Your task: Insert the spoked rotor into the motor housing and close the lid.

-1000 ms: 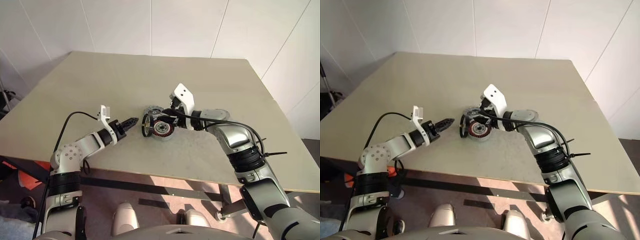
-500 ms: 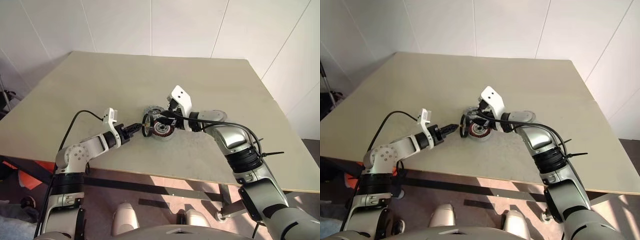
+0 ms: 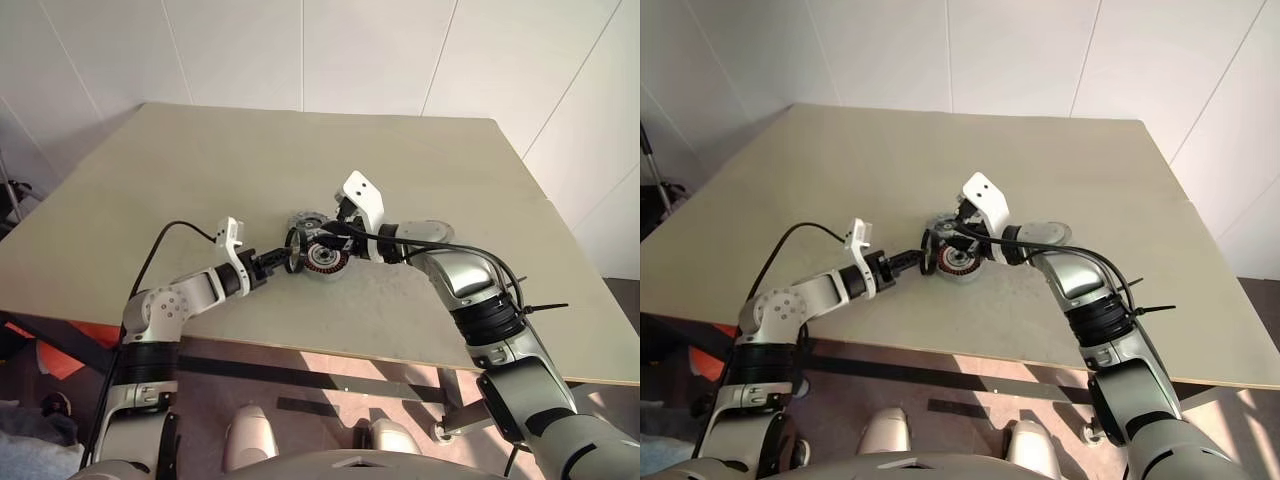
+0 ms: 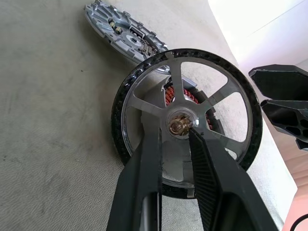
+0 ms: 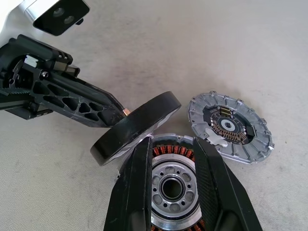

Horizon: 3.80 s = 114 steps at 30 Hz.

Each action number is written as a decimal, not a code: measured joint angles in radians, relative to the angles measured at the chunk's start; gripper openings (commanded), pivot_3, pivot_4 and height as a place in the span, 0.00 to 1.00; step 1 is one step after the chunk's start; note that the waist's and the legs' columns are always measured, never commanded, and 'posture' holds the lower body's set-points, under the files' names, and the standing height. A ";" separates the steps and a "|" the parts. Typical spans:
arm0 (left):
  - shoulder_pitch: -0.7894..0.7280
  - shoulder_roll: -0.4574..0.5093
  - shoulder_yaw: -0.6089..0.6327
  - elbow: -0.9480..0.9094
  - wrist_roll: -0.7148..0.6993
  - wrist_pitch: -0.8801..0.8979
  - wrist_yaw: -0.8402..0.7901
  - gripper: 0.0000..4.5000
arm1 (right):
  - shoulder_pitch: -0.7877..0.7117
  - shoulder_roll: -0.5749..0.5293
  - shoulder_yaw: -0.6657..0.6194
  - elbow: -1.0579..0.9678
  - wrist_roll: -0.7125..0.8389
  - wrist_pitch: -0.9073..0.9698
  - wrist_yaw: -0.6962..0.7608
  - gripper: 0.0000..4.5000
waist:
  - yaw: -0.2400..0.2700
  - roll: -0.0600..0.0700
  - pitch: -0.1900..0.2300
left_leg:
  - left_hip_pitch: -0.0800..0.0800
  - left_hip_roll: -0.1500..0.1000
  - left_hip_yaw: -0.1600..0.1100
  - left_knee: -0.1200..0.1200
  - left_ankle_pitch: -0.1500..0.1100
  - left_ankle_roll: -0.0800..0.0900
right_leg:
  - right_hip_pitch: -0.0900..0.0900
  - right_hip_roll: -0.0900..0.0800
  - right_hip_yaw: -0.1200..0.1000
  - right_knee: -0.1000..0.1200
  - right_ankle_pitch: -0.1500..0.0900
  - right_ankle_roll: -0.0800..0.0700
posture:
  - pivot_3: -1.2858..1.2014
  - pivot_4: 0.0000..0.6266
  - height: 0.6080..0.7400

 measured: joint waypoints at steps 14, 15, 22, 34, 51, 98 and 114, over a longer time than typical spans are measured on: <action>-0.006 -0.017 0.031 0.009 0.003 0.000 -0.002 0.20 | 0.000 0.000 0.000 0.000 0.000 0.005 -0.013 0.32 | 0.000 0.000 0.000 | 0.000 0.000 0.000 0.000 0.000 0.000 | 0.000 0.000 0.000 0.000 0.000 0.000 | 0.52 0.00 1.00; -0.006 -0.018 0.035 0.009 0.003 0.000 -0.002 0.20 | 0.000 0.000 0.000 0.000 0.000 0.005 -0.014 0.32 | 0.000 0.000 0.000 | 0.000 0.000 0.000 0.000 0.000 0.000 | 0.000 0.000 0.000 0.000 0.000 0.000 | 0.52 0.00 1.00; -0.007 -0.035 0.045 0.016 0.008 0.000 0.001 0.20 | 0.000 0.000 0.000 0.000 0.000 0.008 -0.017 0.32 | 0.000 0.000 0.000 | 0.000 0.000 0.000 0.000 0.000 0.000 | 0.000 0.000 0.000 0.000 0.000 0.000 | 0.52 0.00 1.00; -0.018 -0.054 0.054 0.029 0.012 -0.002 0.013 0.03 | 0.000 0.000 -0.001 0.000 0.001 0.013 -0.021 0.33 | 0.000 0.000 0.000 | 0.000 0.000 0.000 0.000 0.000 0.000 | 0.000 0.000 0.000 0.000 0.000 0.000 | 0.52 0.00 1.00; -0.019 -0.109 0.335 0.030 -0.402 0.102 0.054 0.03 | 0.018 0.032 -0.100 0.002 0.097 0.057 -0.003 0.33 | 0.001 0.000 0.000 | 0.000 0.000 0.000 0.001 -0.001 0.001 | 0.000 0.000 0.000 0.000 0.000 0.000 | 0.52 0.00 1.00; -0.098 -0.223 0.329 0.265 -0.638 0.079 0.035 0.03 | -0.074 0.194 -0.290 0.119 0.368 0.094 -0.007 0.33 | 0.005 0.000 0.000 | 0.000 0.000 0.000 0.000 0.000 0.000 | 0.001 0.000 -0.001 -0.001 0.000 0.000 | 0.52 0.00 1.00; -0.082 -0.218 0.273 0.255 -0.626 0.093 0.039 0.03 | -0.148 0.197 -0.305 0.231 0.359 0.043 -0.044 0.33 | 0.006 0.000 0.000 | 0.000 0.000 0.000 0.000 0.000 -0.001 | 0.001 0.000 -0.001 -0.001 0.000 0.000 | 0.52 0.00 1.00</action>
